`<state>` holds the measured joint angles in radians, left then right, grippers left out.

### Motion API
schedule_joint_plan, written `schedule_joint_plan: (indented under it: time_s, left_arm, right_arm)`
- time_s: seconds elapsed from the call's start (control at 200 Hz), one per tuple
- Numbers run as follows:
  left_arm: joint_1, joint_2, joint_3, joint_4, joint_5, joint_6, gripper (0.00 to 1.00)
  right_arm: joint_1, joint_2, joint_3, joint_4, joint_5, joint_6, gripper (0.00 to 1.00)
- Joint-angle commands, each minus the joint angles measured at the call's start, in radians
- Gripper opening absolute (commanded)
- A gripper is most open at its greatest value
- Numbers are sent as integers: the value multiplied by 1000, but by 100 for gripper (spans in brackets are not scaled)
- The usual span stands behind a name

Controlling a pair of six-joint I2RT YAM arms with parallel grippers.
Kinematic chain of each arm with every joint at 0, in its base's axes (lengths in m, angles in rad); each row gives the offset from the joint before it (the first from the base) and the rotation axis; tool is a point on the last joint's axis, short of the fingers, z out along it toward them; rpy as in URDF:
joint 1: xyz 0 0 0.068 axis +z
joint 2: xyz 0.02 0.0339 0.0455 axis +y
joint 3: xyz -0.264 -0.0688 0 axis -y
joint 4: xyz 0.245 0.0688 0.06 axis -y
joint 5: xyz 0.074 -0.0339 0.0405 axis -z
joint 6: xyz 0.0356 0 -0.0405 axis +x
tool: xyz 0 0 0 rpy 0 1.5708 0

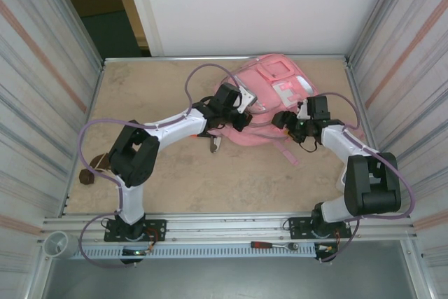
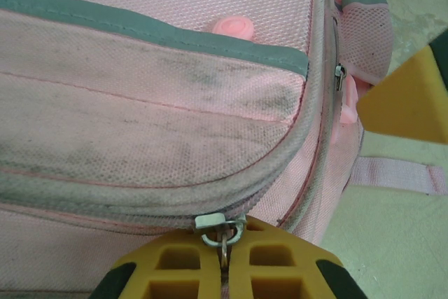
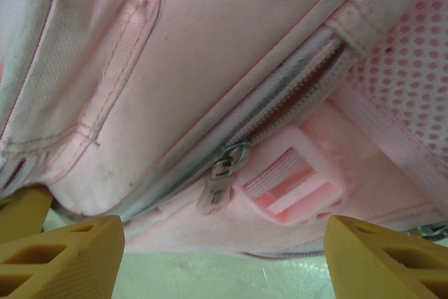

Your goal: Pack the student bag

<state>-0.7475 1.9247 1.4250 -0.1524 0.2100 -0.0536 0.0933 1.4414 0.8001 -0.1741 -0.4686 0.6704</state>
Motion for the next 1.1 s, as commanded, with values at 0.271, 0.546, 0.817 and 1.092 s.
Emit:
schedule_joint_plan:
  time_s: [0.271,0.546,0.817,1.092]
  left_arm:
    - [-4,2,25,38,28,3,0]
    - [0,-26,13,-6,-59,65,0]
    - [105,-50,-18,-21,-109,115,0]
    - [145,11,69,-74,-108,149,0]
  right_arm:
    - [-17,137,76,173,98,98,60]
    - [-99,149,51,213,89,71,12]
    - [-193,122,72,92,7,-108,0]
    - [-212,159,190,-12,-10,-180,0]
